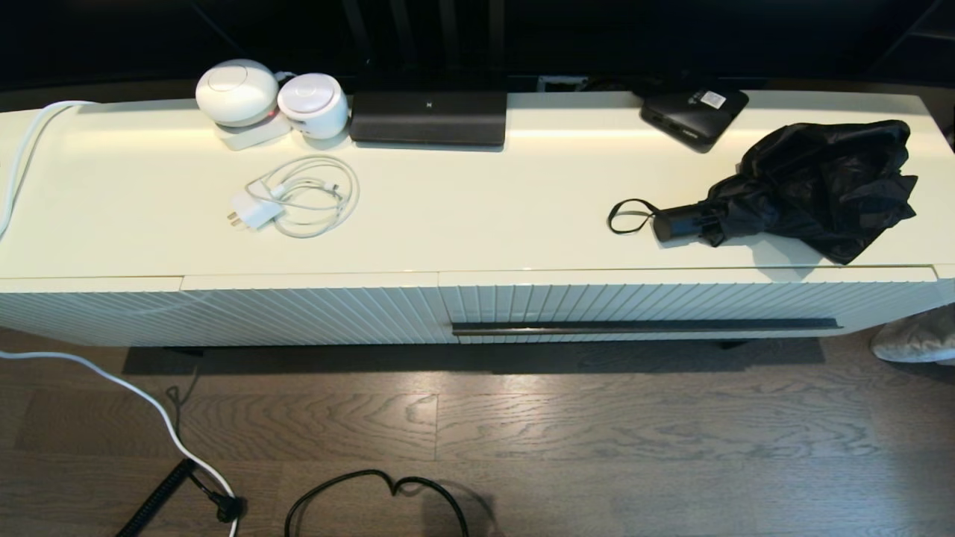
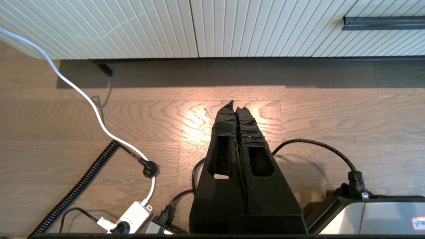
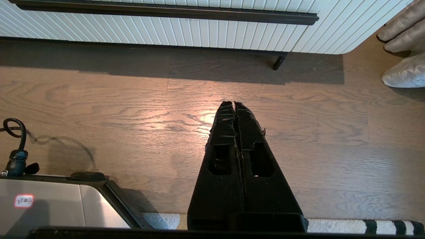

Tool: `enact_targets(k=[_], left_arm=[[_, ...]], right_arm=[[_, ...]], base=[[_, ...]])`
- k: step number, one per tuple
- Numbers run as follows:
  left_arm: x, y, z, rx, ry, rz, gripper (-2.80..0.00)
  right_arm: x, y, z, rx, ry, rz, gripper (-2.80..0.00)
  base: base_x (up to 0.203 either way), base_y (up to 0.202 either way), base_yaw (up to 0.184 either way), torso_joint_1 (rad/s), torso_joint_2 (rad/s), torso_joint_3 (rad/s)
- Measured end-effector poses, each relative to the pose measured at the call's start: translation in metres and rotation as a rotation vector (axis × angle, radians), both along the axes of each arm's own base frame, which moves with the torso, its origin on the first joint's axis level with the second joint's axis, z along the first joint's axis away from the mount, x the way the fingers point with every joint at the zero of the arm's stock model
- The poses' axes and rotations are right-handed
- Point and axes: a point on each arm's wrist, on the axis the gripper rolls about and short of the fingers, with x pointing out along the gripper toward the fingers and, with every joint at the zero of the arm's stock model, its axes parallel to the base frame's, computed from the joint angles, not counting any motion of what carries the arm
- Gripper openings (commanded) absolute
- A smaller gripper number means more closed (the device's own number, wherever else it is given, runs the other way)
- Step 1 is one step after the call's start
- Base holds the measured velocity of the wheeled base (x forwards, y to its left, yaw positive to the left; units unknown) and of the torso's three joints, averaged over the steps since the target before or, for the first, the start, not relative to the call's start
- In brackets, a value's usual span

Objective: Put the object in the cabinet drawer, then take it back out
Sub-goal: Open the drawer

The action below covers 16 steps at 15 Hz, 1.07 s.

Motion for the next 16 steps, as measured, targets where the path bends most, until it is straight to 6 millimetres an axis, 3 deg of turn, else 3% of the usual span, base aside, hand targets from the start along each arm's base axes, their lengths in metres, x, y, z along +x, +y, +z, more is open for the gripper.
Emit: enact_targets(k=[13, 15, 16], left_arm=[[0.000, 0.000, 0.000, 0.000, 0.000, 0.001, -2.80], [0.000, 0.000, 0.000, 0.000, 0.000, 0.000, -2.80], [0.000, 0.000, 0.000, 0.000, 0.000, 0.000, -2.80]], right_arm=[[0.000, 0.000, 0.000, 0.020, 0.003, -0.008, -2.80], [-0.002, 0.000, 0.005, 0.014, 0.001, -0.019, -2.80], [-0.006, 0.000, 0.017, 0.013, -0.029, -0.018, -2.80]], base=[[0.000, 0.000, 0.000, 0.000, 0.00, 0.000], [0.000, 0.000, 0.000, 0.000, 0.00, 0.000], [0.000, 0.000, 0.000, 0.000, 0.00, 0.000]])
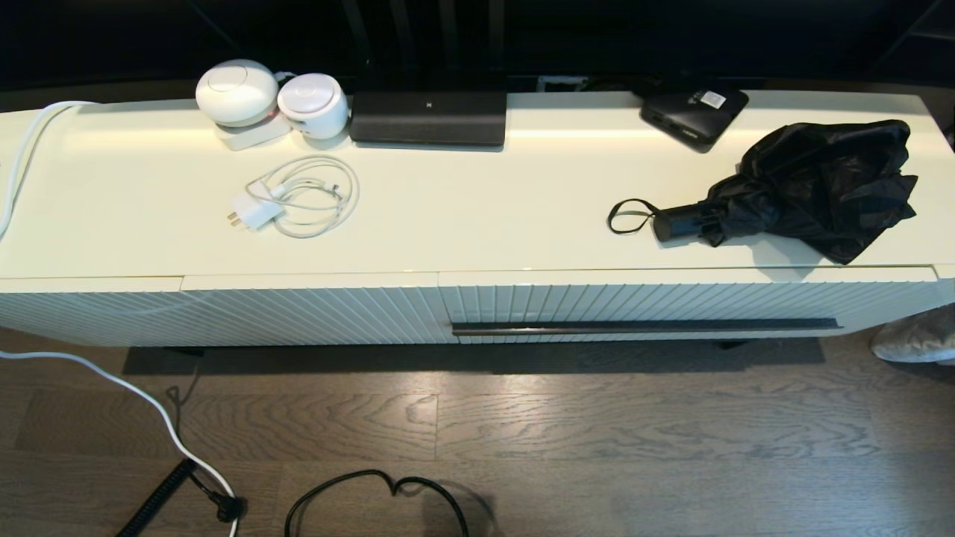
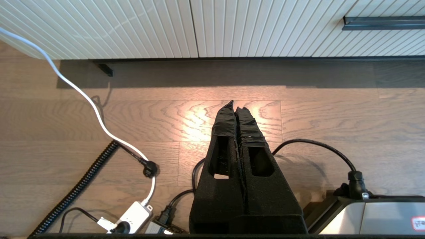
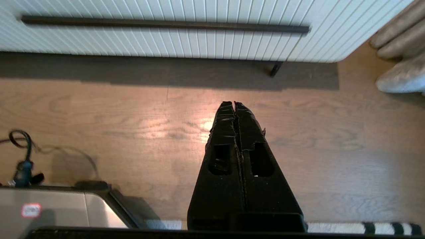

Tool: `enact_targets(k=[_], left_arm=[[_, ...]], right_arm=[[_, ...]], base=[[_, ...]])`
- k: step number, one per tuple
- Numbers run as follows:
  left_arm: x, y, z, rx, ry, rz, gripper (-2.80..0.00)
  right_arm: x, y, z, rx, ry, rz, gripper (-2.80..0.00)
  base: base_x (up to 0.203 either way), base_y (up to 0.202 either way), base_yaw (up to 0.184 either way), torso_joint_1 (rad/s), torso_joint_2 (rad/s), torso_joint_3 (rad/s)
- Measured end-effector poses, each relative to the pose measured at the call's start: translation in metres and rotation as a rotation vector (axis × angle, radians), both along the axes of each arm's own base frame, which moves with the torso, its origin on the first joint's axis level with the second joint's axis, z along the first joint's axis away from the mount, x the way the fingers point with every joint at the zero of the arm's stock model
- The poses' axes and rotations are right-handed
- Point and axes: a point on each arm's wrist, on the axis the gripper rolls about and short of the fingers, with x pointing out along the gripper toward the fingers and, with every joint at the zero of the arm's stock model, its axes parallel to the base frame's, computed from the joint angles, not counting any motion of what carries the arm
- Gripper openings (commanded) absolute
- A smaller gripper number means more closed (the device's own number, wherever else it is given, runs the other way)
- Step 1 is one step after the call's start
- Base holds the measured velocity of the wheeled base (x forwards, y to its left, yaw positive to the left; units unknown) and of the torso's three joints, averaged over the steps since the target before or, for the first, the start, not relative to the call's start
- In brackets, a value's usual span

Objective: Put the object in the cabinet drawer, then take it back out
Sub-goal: Open the drawer

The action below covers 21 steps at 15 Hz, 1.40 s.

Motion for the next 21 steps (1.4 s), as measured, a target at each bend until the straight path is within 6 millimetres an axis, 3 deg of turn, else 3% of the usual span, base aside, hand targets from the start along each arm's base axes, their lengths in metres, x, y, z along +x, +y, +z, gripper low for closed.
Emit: enact_targets(k=[4, 6, 10, 12, 16, 21], left_arm=[[0.000, 0.000, 0.000, 0.000, 0.000, 0.000, -2.80], [0.000, 0.000, 0.000, 0.000, 0.000, 0.000, -2.80], [0.000, 0.000, 0.000, 0.000, 0.001, 0.000, -2.80], [0.000, 0.000, 0.000, 0.000, 0.001, 0.000, -2.80], [0.000, 0.000, 0.000, 0.000, 0.001, 0.000, -2.80], [0.000, 0.000, 0.000, 0.000, 0.000, 0.001, -2.80]], right_arm=[[-0.022, 0.001, 0.049, -0.056, -0.038, 0.040, -2.80], [-0.021, 0.001, 0.076, -0.117, -0.030, 0.067, -2.80], [0.006, 0.001, 0.151, -0.288, -0.004, 0.139, -2.80], [0.030, 0.003, 0.173, -0.461, 0.024, 0.204, -2.80], [0.073, 0.013, 0.163, -0.851, 0.144, 0.395, -2.80], [0.121, 0.028, 0.158, -1.099, 0.222, 0.527, -2.80]], base=[[0.000, 0.000, 0.000, 0.000, 0.00, 0.000], [0.000, 0.000, 0.000, 0.000, 0.00, 0.000], [0.000, 0.000, 0.000, 0.000, 0.00, 0.000], [0.000, 0.000, 0.000, 0.000, 0.00, 0.000], [0.000, 0.000, 0.000, 0.000, 0.00, 0.000], [0.000, 0.000, 0.000, 0.000, 0.00, 0.000]])
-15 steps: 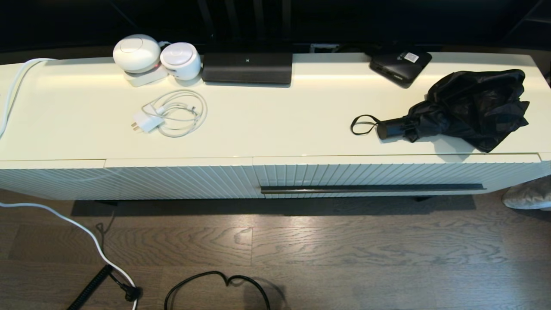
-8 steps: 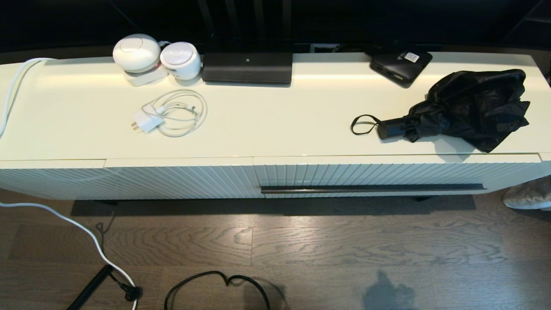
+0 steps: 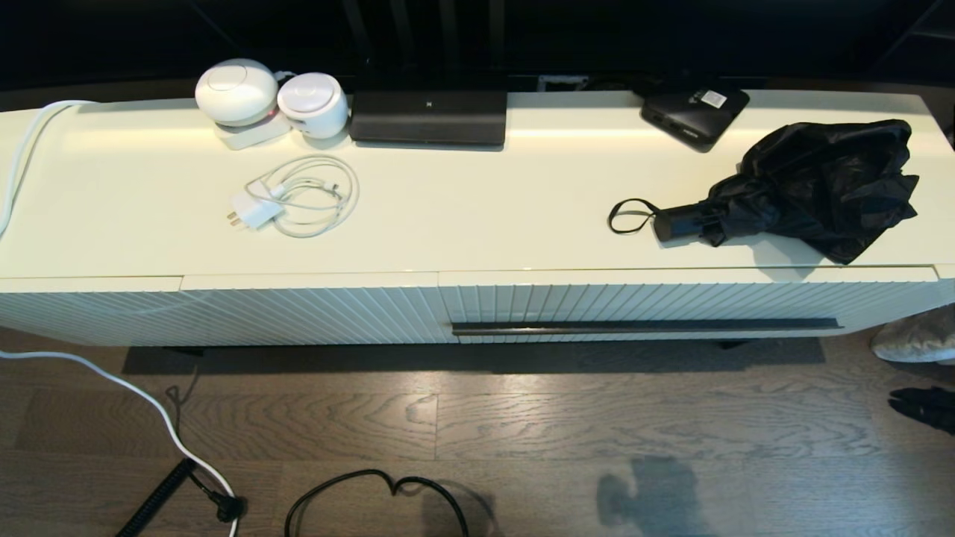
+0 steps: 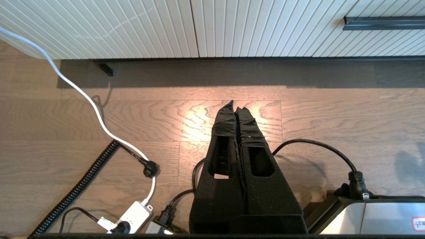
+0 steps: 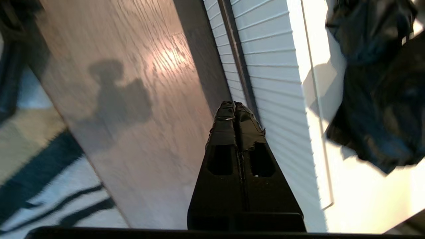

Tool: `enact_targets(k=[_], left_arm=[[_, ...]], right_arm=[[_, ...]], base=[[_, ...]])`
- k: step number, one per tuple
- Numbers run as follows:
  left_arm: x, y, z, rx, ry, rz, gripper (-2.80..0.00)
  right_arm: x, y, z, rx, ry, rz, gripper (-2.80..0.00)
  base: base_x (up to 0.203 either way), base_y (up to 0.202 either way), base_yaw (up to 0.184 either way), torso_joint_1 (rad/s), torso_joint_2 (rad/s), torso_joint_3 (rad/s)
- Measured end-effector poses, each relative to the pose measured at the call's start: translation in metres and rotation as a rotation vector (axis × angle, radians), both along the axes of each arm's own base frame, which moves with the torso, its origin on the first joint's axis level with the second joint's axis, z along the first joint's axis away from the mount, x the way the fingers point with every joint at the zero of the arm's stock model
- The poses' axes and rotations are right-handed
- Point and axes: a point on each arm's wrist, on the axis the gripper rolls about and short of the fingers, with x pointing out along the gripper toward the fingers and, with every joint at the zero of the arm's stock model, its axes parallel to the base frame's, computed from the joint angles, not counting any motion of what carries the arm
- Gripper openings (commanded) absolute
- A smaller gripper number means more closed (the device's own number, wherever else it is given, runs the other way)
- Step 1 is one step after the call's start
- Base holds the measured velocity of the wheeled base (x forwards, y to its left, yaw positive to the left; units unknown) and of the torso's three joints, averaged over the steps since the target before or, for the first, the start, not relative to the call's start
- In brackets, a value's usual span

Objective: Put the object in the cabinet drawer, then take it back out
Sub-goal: Open the drawer

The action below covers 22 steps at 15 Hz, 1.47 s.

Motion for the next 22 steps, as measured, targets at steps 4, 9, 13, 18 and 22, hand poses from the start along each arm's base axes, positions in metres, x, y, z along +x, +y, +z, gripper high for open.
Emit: enact_targets(k=[4, 9, 13, 18, 22], left_arm=[[0.000, 0.000, 0.000, 0.000, 0.000, 0.000, -2.80], [0.000, 0.000, 0.000, 0.000, 0.000, -0.001, -2.80], [0.000, 0.000, 0.000, 0.000, 0.000, -0.001, -2.80], [0.000, 0.000, 0.000, 0.000, 0.000, -0.001, -2.80], [0.000, 0.000, 0.000, 0.000, 0.000, 0.000, -2.80]], right_arm=[[0.046, 0.012, -0.003, -0.207, -0.072, 0.101, -2.80], [0.092, 0.019, -0.034, -0.335, -0.196, 0.173, 0.00], [0.104, 0.018, -0.061, -0.354, -0.142, 0.183, 0.00], [0.108, 0.010, -0.080, -0.452, -0.050, 0.104, 0.00], [0.120, 0.011, -0.089, -0.460, 0.011, 0.097, 0.00]], base=[[0.000, 0.000, 0.000, 0.000, 0.00, 0.000], [0.000, 0.000, 0.000, 0.000, 0.00, 0.000], [0.000, 0.000, 0.000, 0.000, 0.00, 0.000], [0.000, 0.000, 0.000, 0.000, 0.00, 0.000], [0.000, 0.000, 0.000, 0.000, 0.00, 0.000]])
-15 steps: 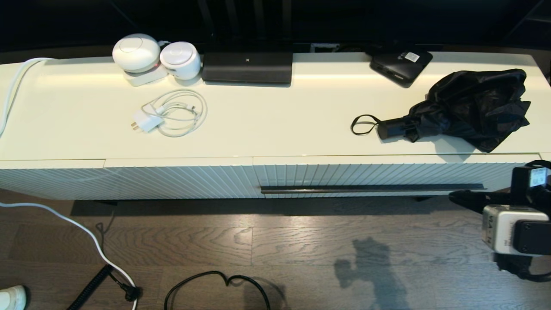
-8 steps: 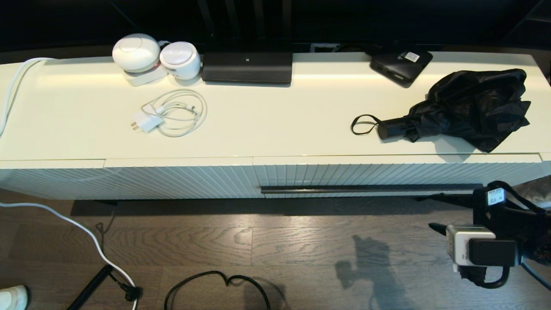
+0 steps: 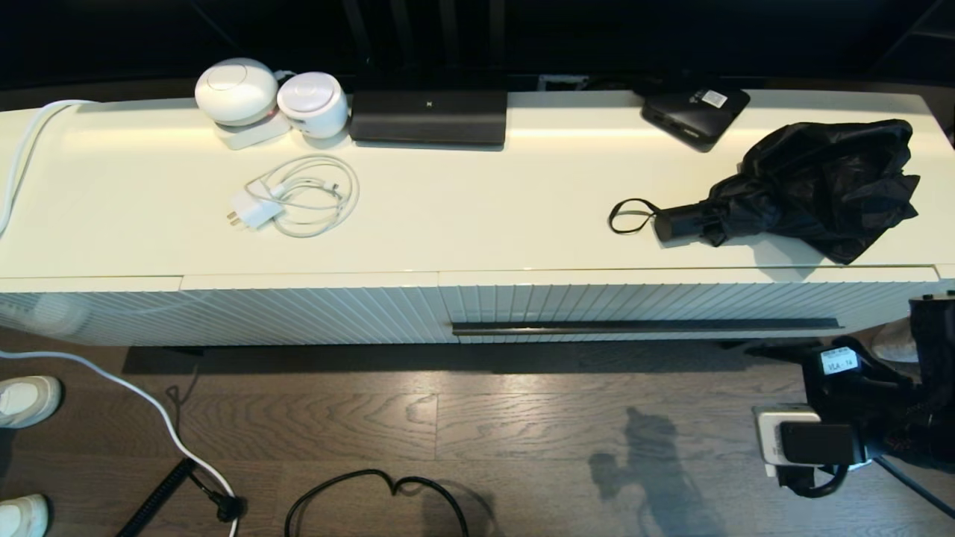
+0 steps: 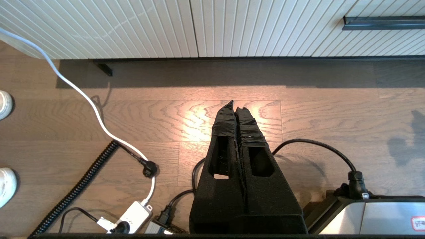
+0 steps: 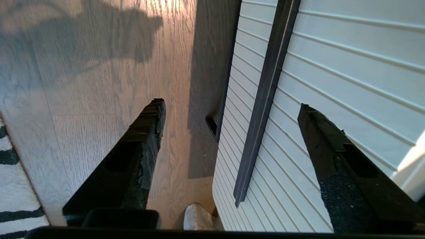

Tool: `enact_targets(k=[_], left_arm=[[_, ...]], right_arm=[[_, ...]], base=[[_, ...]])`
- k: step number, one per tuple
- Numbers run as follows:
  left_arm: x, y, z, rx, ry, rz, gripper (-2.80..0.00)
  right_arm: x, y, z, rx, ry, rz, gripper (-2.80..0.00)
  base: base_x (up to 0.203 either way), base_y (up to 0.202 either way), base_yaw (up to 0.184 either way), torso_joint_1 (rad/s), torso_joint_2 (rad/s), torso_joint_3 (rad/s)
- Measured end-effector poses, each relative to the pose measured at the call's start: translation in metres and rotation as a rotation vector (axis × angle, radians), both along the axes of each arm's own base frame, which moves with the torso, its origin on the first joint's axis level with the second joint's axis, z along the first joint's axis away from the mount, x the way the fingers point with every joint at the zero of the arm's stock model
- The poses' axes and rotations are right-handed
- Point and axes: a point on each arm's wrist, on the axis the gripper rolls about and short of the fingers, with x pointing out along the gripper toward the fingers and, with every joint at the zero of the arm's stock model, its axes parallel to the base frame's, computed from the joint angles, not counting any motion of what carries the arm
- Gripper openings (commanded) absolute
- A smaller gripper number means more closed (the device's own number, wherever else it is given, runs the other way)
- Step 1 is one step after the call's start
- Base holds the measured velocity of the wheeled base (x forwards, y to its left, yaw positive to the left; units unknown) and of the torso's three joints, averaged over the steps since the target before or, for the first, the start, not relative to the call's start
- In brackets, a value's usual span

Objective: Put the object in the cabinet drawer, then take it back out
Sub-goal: Open the drawer

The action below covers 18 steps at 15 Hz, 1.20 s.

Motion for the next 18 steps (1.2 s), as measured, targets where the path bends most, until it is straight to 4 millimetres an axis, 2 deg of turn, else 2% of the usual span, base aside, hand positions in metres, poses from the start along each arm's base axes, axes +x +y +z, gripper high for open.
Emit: enact_targets(k=[3, 7, 11, 18], left_arm=[[0.000, 0.000, 0.000, 0.000, 0.000, 0.000, -2.80], [0.000, 0.000, 0.000, 0.000, 0.000, 0.000, -2.80], [0.000, 0.000, 0.000, 0.000, 0.000, 0.000, -2.80], [0.000, 0.000, 0.000, 0.000, 0.000, 0.000, -2.80]], right_arm=[[0.018, 0.004, 0.002, 0.064, -0.035, 0.000, 0.00], [0.045, 0.010, -0.009, 0.209, -0.023, -0.025, 0.00], [0.065, 0.013, -0.013, 0.241, -0.003, -0.011, 0.00], [0.082, 0.014, -0.027, 0.284, -0.028, 0.045, 0.00]], base=[[0.000, 0.000, 0.000, 0.000, 0.00, 0.000], [0.000, 0.000, 0.000, 0.000, 0.00, 0.000], [0.000, 0.000, 0.000, 0.000, 0.00, 0.000], [0.000, 0.000, 0.000, 0.000, 0.00, 0.000]])
